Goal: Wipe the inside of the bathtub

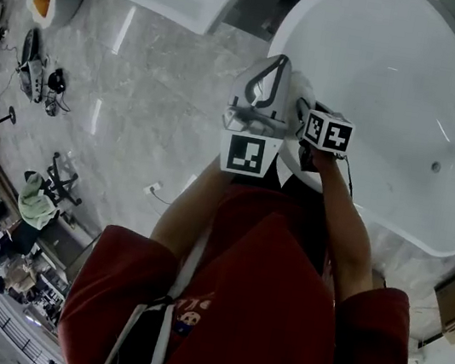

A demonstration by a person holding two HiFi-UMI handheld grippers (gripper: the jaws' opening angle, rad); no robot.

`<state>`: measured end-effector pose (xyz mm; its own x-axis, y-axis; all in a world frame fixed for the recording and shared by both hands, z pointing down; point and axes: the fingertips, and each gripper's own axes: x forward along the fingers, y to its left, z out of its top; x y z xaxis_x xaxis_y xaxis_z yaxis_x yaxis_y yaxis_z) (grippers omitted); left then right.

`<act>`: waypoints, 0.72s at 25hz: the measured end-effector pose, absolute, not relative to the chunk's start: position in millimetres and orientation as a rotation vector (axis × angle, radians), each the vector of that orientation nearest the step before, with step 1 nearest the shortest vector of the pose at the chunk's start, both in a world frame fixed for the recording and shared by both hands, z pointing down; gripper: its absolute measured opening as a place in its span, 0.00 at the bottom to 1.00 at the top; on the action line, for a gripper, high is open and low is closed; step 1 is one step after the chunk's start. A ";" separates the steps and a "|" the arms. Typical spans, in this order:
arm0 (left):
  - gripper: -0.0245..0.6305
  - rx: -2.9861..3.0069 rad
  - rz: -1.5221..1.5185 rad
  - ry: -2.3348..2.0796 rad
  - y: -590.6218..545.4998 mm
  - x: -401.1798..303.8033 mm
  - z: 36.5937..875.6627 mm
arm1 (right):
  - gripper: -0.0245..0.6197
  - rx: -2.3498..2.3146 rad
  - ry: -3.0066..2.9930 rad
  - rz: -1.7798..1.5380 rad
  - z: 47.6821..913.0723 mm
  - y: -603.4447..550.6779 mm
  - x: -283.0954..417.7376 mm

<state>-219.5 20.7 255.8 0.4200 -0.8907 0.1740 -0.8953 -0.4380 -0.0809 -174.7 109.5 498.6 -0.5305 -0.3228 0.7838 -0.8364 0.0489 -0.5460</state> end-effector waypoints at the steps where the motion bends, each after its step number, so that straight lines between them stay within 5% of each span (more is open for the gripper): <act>1: 0.06 2.612 0.266 -1.649 19.1 -215.0 258.2 | 0.19 1.165 -1.871 1.497 505.2 107.9 -172.4; 18: 0.06 2.651 0.384 -1.420 12.9 -130.9 363.7 | 0.19 1.279 -1.694 1.592 672.0 113.2 -111.2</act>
